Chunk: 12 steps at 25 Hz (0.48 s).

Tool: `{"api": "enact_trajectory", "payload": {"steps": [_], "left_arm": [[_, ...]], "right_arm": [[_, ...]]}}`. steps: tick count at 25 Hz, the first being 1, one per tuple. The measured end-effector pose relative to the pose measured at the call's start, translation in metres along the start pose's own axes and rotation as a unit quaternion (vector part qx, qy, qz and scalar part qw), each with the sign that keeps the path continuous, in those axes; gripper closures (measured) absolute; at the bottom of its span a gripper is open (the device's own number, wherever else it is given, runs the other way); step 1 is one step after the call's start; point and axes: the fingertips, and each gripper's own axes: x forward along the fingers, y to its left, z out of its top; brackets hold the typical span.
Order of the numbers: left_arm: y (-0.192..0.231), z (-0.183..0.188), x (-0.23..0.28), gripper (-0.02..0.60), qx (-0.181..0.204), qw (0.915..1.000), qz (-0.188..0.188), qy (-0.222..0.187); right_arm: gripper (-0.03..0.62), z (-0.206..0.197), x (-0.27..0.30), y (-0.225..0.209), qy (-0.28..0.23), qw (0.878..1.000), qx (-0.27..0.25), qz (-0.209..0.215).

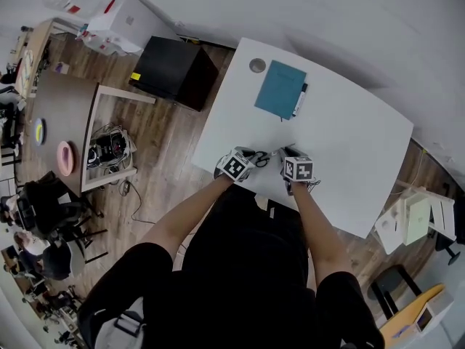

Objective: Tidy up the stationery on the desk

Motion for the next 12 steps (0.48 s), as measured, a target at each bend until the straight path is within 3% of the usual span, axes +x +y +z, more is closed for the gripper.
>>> {"api": "enact_trajectory", "payload": {"steps": [12], "left_arm": [[-0.037,-0.007,0.013,0.509,-0.021,0.9986,-0.048,0.005]], "right_arm": [[0.513,0.028,0.021,0.007,0.005,1.000,-0.006,0.000]]}}
